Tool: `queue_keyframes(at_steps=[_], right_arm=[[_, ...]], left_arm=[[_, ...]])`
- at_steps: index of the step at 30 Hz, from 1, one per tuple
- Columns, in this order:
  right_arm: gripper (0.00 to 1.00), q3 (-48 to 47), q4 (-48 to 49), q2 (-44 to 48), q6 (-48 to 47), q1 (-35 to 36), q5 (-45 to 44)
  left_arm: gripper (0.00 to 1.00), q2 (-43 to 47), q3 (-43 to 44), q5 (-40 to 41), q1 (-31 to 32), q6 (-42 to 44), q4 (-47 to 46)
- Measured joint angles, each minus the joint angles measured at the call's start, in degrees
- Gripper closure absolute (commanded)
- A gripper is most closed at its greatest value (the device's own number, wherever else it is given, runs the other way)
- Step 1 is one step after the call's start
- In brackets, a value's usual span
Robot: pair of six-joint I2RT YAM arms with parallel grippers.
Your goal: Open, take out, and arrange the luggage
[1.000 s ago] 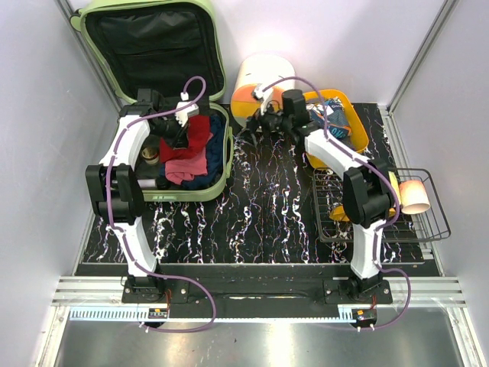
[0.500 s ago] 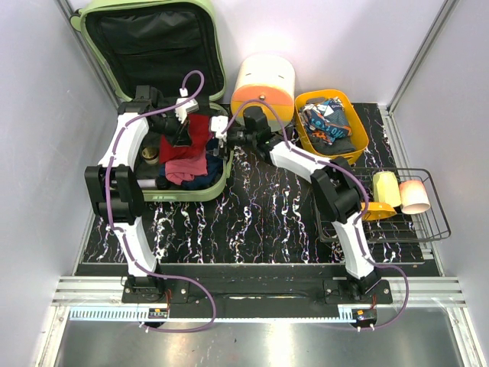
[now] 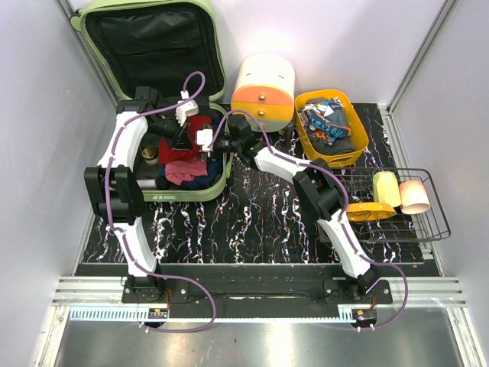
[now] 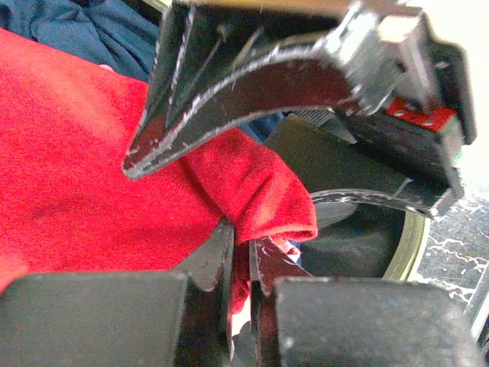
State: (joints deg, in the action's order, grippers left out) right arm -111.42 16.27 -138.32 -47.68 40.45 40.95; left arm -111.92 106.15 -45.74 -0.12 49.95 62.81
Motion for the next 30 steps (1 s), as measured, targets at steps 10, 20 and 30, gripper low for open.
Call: queue_keyframes(at_steps=[10,20,30], right_arm=[[1.0,-0.68,4.0,-0.42,2.89,0.39,-2.91],[1.0,0.26,8.15,-0.39,12.44,0.39,-8.55],[1.0,-1.07,9.16,-0.13,20.57,0.33,-11.5]], left_arm=[[0.26,4.24,1.77,-1.92,-0.63,-1.14,1.57],[0.01,21.7,-20.2,-0.59,-9.25,-15.65,-20.92],[0.01,23.17,-37.9,4.7,-6.45,-25.73,-46.84]])
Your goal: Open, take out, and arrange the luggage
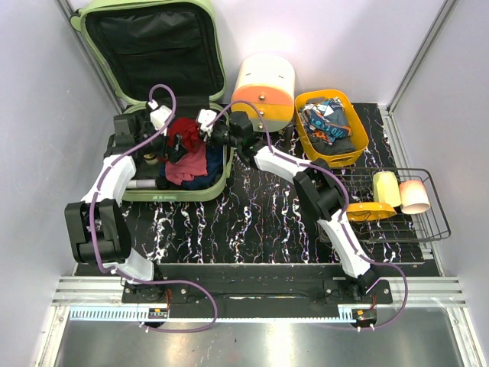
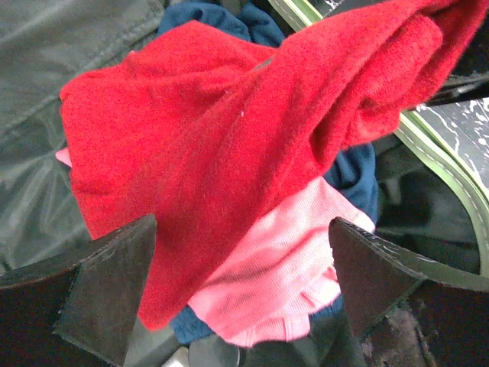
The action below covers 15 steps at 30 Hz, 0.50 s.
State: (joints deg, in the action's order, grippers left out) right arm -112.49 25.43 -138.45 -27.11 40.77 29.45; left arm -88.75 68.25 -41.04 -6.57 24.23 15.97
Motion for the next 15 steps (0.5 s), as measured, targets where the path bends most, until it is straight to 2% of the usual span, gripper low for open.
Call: queue_keyframes(at_steps=[4,7,8,10,11,14,15], right_arm=[[1.0,0.76,0.33,0.85,1.79,0.0,-0.52],[1.0,2.23,0.5,2.32,2.54,0.0,-0.74],[1.0,2.58,0.55,2.82,2.97,0.0,-0.94],[1.0,2.91,1.22,3.52,3.78,0.0,-1.2],[1.0,3.06,1.53,3.8,4.02,0.0,-1.42],[1.0,4.28,2.23,4.94,4.33,-0.09,-2.03],[1.0,4.76,2.21,5.33,4.44,-0.24,-2.21]], left_arm=[[0.02,-0.5,-3.32,2.49,1.99,-2.67,-9.31],[0.09,-1.57,-3.8,3.52,2.93,-5.25,-13.57],[0.22,-2.51,-3.74,3.67,3.08,-6.6,-15.63],[0.36,-3.8,-3.45,3.65,3.13,-8.04,-17.16],[0.47,-4.28,-3.17,3.61,3.21,-8.35,-17.27],[0.66,-5.64,-1.38,3.52,3.17,-8.81,-16.87],[0.82,-5.79,-0.76,3.26,2.97,-8.76,-16.55]])
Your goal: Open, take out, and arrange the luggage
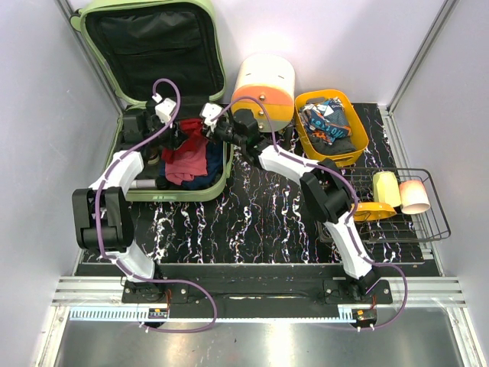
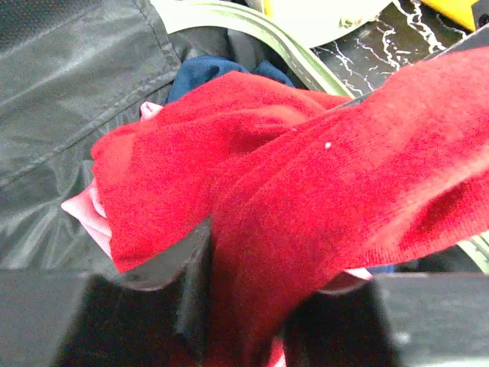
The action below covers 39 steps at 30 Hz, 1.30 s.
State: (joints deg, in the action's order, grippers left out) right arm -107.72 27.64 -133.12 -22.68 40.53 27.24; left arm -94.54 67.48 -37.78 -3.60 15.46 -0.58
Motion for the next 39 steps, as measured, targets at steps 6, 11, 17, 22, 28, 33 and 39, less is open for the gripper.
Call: queue_keyframes(at_steps=[6,11,17,22,28,33,39], right_arm=[[0.59,2.67,-0.04,3.56,-0.24,-0.55,0.55],[0.28,6.1,-1.16,9.46,-2.91,-1.4,3.87],[0.13,6.54,-1.6,12.61,-5.81,-2.69,7.32],[0.06,6.49,-4.48,12.61,-6.67,-2.78,10.1],[0.17,6.49,-7.67,12.61,-7.78,-2.78,15.54],[0.33,5.53,-12.15,12.61,-8.26,-2.75,18.75],[0.99,4.68,-13.86,13.07,-7.06,-2.84,21.42]], left_arm=[[1.0,-0.37,7.32,-4.9,-0.79,2.56,8.76],[1.0,-0.42,16.28,-9.2,-0.9,6.99,19.71],[1.0,-0.37,20.37,-12.09,0.28,12.15,29.4],[1.0,-0.37,20.41,-13.09,2.38,13.14,35.08],[1.0,-0.37,21.62,-14.53,2.67,12.11,37.4],[1.0,-0.17,23.08,-15.19,3.72,11.98,38.42],[0.96,0.46,23.76,-14.1,6.21,13.38,39.34]])
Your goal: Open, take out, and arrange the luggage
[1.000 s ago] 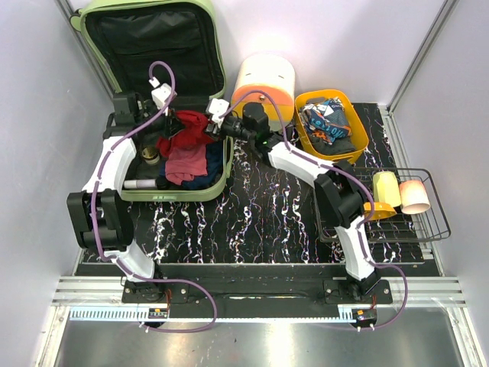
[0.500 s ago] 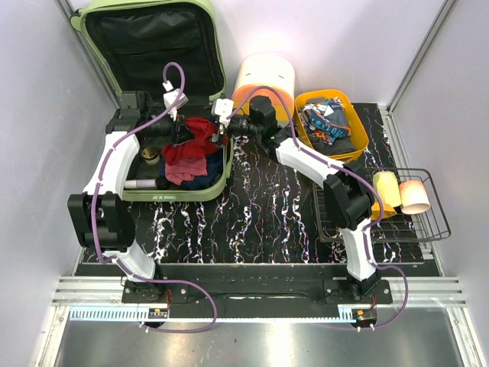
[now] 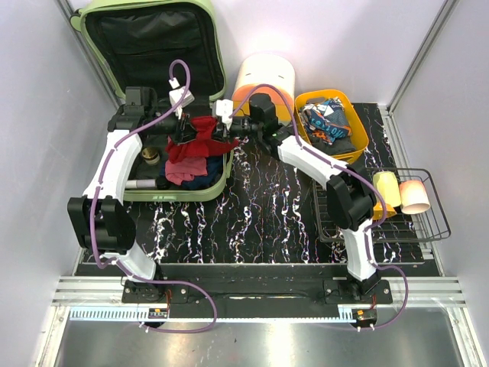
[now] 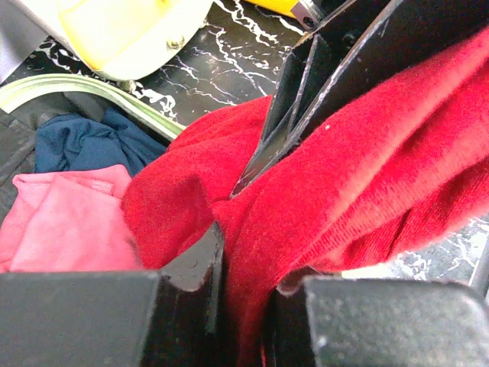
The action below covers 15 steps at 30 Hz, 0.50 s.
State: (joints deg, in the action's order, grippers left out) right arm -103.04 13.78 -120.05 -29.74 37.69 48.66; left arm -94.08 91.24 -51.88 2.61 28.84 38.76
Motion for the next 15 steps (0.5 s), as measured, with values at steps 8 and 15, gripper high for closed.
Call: queue_keyframes(at_steps=[8,15], right_arm=[[1.0,5.99,-2.12,8.28,1.18,-1.25,-1.53],[1.0,6.34,-8.31,17.79,3.85,-11.08,-6.43]], left_arm=[[0.22,0.9,3.1,-0.33,0.44,1.03,1.86],[0.01,2.89,6.05,-0.59,0.72,-1.55,1.38]])
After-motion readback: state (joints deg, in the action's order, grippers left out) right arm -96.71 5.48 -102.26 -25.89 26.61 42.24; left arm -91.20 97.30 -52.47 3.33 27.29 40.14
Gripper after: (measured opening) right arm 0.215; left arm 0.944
